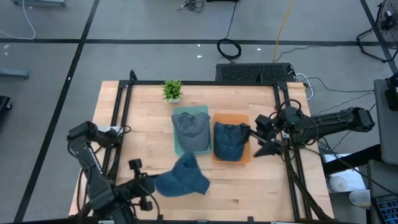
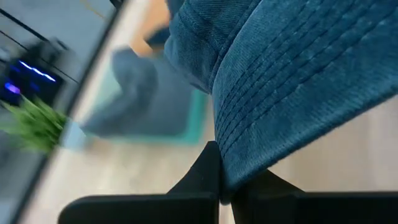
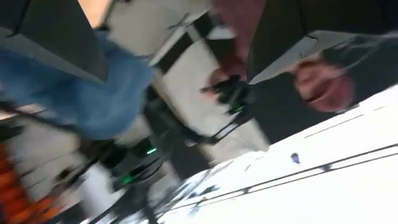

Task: Pick & Place hat
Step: Put the blue cap into the orange bin

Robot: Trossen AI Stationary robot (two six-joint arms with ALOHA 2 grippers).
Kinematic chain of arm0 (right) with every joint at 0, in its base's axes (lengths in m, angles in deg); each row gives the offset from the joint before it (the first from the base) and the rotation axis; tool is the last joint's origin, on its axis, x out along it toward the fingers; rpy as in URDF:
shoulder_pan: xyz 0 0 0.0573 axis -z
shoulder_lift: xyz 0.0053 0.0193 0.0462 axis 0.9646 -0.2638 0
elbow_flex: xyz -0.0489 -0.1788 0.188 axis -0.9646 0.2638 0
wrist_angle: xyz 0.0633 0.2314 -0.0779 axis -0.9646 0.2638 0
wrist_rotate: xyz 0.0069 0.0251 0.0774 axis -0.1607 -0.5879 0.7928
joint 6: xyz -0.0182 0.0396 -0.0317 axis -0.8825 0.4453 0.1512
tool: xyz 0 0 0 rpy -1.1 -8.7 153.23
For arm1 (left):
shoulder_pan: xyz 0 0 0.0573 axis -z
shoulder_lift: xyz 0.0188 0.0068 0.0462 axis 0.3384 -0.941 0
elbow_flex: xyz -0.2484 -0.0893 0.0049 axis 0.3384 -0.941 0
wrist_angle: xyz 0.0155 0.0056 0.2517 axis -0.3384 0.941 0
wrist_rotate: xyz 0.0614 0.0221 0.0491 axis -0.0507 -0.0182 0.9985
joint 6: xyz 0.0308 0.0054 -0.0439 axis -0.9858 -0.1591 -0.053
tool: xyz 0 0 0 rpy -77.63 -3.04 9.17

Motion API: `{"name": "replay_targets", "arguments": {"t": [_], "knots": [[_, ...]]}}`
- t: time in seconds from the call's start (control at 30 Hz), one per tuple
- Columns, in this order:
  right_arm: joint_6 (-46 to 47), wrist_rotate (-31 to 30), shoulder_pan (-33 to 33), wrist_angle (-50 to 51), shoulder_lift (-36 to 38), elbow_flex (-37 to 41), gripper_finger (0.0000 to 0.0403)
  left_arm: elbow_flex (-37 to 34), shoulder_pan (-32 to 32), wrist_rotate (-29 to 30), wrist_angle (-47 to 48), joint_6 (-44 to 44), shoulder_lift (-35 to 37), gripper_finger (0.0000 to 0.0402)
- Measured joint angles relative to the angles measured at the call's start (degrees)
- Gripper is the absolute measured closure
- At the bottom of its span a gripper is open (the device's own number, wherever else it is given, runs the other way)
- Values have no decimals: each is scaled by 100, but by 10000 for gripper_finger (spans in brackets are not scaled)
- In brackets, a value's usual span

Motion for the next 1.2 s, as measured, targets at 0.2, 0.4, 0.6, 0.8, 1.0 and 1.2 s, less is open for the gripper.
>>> {"name": "replay_targets", "arguments": {"t": [0.2,0.4,0.6,0.8,1.0,1.2], "knots": [[92,241,-280,-260,-2,0,37,0,-478,1121,7,-1104,0,394],[-446,50,-373,-637,0,0,37,-1,-1028,2797,1,-2410,33,394],[-1088,-1475,-372,-658,-69,0,37,4,-1800,4342,-18,-3535,85,394],[-973,-2194,-366,-910,-370,0,37,99,-2837,4364,-740,-5257,84,394],[-517,-2327,-369,-930,-729,0,37,98,-3684,4365,-2152,-7083,83,394],[-34,-3685,-367,-1030,-1277,0,37,96,-4271,4366,-3519,-7806,83,394]]}}
